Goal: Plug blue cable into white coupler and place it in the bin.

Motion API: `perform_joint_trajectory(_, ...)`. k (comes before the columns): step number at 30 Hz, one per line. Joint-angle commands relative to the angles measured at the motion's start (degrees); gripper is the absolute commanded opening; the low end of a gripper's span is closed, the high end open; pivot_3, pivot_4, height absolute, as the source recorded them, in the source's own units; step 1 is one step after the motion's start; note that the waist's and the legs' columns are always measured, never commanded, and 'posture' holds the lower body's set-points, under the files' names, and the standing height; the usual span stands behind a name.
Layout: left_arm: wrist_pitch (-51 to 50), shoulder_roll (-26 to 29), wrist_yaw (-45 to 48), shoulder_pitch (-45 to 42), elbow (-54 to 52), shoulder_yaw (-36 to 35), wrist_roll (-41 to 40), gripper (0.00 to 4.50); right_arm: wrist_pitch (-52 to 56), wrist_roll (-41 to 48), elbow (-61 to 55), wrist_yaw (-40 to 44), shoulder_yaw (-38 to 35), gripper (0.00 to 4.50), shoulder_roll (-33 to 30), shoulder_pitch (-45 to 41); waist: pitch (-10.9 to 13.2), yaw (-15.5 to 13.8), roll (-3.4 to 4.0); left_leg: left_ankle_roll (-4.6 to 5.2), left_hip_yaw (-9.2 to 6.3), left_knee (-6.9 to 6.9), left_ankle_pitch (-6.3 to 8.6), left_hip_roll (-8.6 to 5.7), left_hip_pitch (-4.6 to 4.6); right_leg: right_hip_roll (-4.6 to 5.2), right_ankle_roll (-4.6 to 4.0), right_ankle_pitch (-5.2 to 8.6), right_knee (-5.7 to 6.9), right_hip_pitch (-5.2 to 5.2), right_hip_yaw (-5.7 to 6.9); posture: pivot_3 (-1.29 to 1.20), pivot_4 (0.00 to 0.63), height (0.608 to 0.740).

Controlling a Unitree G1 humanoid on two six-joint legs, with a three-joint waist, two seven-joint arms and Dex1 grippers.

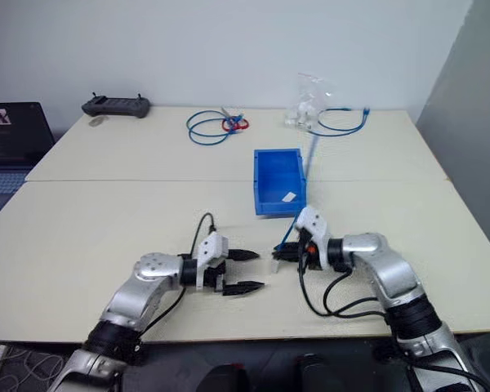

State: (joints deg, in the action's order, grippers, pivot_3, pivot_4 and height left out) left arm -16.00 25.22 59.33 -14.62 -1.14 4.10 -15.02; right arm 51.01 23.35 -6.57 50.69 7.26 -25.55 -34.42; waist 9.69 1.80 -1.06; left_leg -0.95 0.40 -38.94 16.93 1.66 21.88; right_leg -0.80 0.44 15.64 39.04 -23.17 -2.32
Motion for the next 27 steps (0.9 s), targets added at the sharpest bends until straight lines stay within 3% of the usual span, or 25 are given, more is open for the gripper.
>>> perform_joint_trajectory(1, -9.3, -3.8, -15.0, -0.2, -17.6, -8.1, -5.3, 4.47, 5.3, 2.1, 8.5, -8.0, -7.6, 0.14, 3.6, -13.2, 0.0, 0.0, -0.01, -0.08, 0.00, -0.01, -0.05, 0.02, 0.27, -0.01, -0.01, -0.07, 0.03, -0.24, 0.00, 0.00, 0.150, 0.740)
perform_joint_trajectory(4, -14.0, -6.8, -23.2, 0.1, -24.3, -9.3, -5.5, 4.47, 2.6, -0.5, 25.0, -16.6, -12.3, 0.14, 7.2, -24.4, 0.0, 0.0, -0.05, -0.13, -0.09, 0.06, -0.07, -0.08, 0.56, 0.01, -0.26, -0.26, -0.03, -0.40, 0.05, 0.00, 0.150, 0.740)
perform_joint_trajectory(6, -16.3, -8.4, -26.8, 0.4, -26.8, -9.3, -5.9, 4.50, -1.3, -2.7, 34.7, -17.8, -12.2, 0.83, 7.2, -29.5, 0.0, -0.2, -0.09, -0.13, -0.07, 0.08, -0.07, -0.10, 0.64, 0.04, -0.27, -0.26, -0.08, -0.44, 0.06, 0.00, 0.150, 0.740)
perform_joint_trajectory(9, -18.3, -9.0, -29.2, 2.1, -28.2, -9.2, -6.7, 4.50, -5.6, -5.8, 45.9, -18.6, -11.0, 1.35, 7.0, -34.5, 0.0, -0.3, -0.09, -0.13, -0.03, 0.12, -0.06, -0.19, 0.93, 0.11, -0.29, -0.26, -0.17, -0.66, 0.00, 0.00, 0.150, 0.740)
perform_joint_trajectory(14, -20.9, -8.0, -32.1, 3.3, -27.4, -11.8, -7.4, 4.50, -9.2, -10.2, 51.7, -20.4, -9.9, 2.44, 4.4, -35.4, 0.0, -0.3, -0.10, -0.13, 0.16, 0.14, -0.06, -0.22, 1.19, 0.19, -0.30, -0.26, -0.18, -0.95, -0.10, 0.00, 0.150, 0.740)
perform_joint_trajectory(15, -21.4, -8.0, -32.9, 3.3, -27.1, -12.7, -7.8, 4.50, -8.1, -9.7, 50.5, -19.9, -10.5, 2.69, 3.4, -34.5, 0.0, -0.3, -0.10, -0.13, 0.16, 0.14, -0.06, -0.23, 1.19, 0.20, -0.30, -0.26, -0.17, -0.96, -0.09, 0.00, 0.150, 0.740)
perform_joint_trajectory(20, -21.9, -6.2, -35.4, 3.0, -24.9, -16.1, -7.5, 4.50, -6.8, -8.3, 31.2, -19.8, -13.2, 2.69, -2.2, -23.1, 0.0, -0.5, -0.10, -0.13, 0.10, 0.11, -0.06, -0.22, 1.15, 0.19, -0.29, -0.26, -0.13, -0.92, -0.03, 0.00, 0.150, 0.740)
perform_joint_trajectory(24, -20.1, -4.7, -36.8, 1.0, -20.7, -17.3, -6.5, 4.50, -15.7, -9.7, 2.2, -23.8, -16.4, 2.69, -2.2, 0.4, 0.0, -0.7, -0.12, -0.13, 0.00, 0.16, -0.06, -0.21, 1.17, 0.14, -0.26, -0.24, -0.17, -0.89, 0.03, 0.00, 0.150, 0.740)
perform_joint_trajectory(27, -17.9, -4.0, -36.4, 1.4, -17.9, -17.6, -5.7, 4.50, -24.1, -16.8, -4.7, -29.0, -13.9, 2.69, -1.7, 13.8, 0.0, -0.5, -0.11, -0.15, 0.06, 0.17, -0.06, -0.19, 1.18, 0.13, -0.21, -0.20, -0.14, -0.93, -0.05, 0.00, 0.150, 0.740)
